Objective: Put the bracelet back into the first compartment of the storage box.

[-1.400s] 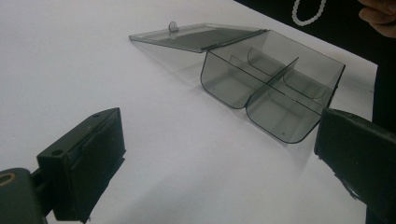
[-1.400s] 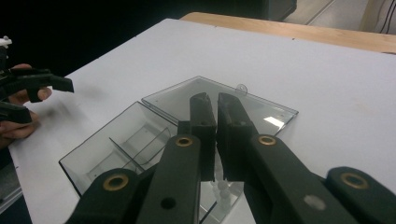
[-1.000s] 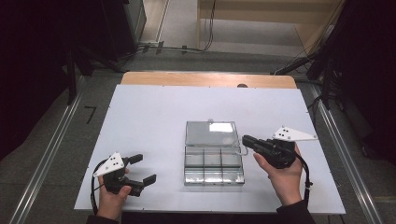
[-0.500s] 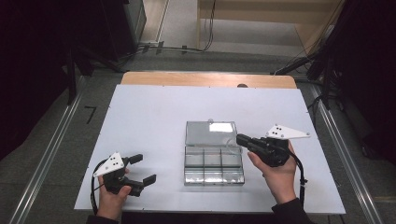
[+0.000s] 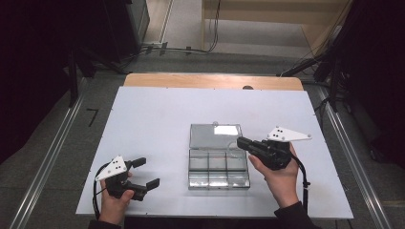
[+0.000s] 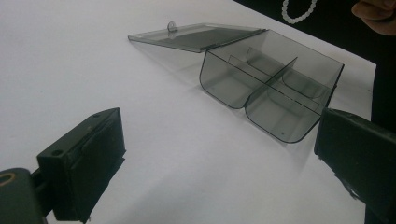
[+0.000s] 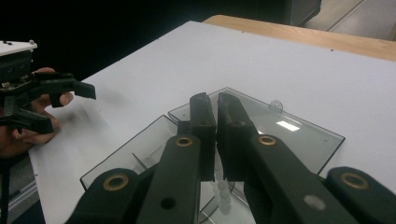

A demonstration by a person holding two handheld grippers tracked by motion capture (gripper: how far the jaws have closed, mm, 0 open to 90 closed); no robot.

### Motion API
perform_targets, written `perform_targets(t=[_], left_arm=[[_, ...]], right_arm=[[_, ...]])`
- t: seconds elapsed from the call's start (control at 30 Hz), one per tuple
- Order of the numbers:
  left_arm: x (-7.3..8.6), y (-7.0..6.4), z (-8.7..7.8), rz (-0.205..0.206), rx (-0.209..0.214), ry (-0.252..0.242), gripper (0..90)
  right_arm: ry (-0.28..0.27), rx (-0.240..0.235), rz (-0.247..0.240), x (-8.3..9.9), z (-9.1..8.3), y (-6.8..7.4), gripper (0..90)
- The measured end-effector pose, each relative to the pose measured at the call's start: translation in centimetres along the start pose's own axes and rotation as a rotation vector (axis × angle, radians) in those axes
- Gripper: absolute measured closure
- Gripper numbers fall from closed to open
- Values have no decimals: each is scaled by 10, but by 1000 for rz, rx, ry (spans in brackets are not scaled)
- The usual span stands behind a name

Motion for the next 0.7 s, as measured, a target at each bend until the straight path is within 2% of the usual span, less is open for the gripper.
perform_targets(t=[0.7], left_arm=[[0,0,0,0,3,0,17]], right_arm=[[12,-37,-11,1,18,14,837]])
Point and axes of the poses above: each handheld gripper's, and its own axes: z roughly forward along the jaws, x roughly out of its underside, y roughly to its left, the point moved 2 cm from there along z, roughly forward along the jaws
